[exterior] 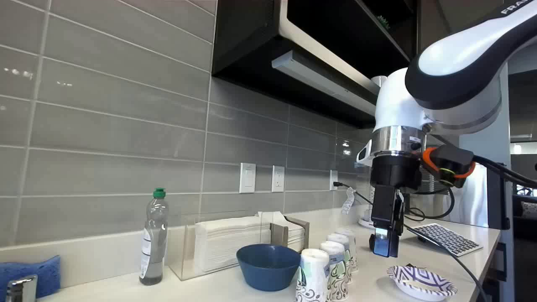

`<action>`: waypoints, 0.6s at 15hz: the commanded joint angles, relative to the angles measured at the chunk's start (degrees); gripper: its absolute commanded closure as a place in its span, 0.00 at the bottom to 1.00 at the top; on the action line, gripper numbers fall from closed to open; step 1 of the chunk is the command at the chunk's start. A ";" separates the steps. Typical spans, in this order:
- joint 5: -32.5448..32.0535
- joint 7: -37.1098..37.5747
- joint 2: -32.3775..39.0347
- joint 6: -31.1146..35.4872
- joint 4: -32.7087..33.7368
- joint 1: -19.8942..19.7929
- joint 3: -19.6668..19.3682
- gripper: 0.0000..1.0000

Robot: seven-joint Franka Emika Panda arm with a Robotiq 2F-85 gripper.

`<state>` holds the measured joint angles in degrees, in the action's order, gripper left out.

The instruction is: Put the second right cup on the first right cup, then put the second left cup on the first left cup

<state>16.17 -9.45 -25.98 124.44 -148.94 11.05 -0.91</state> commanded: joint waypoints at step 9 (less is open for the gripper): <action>-3.01 3.57 -0.11 -1.52 0.27 -2.89 1.84 0.00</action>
<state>16.16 -9.45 -25.97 124.44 -148.94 10.98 -0.84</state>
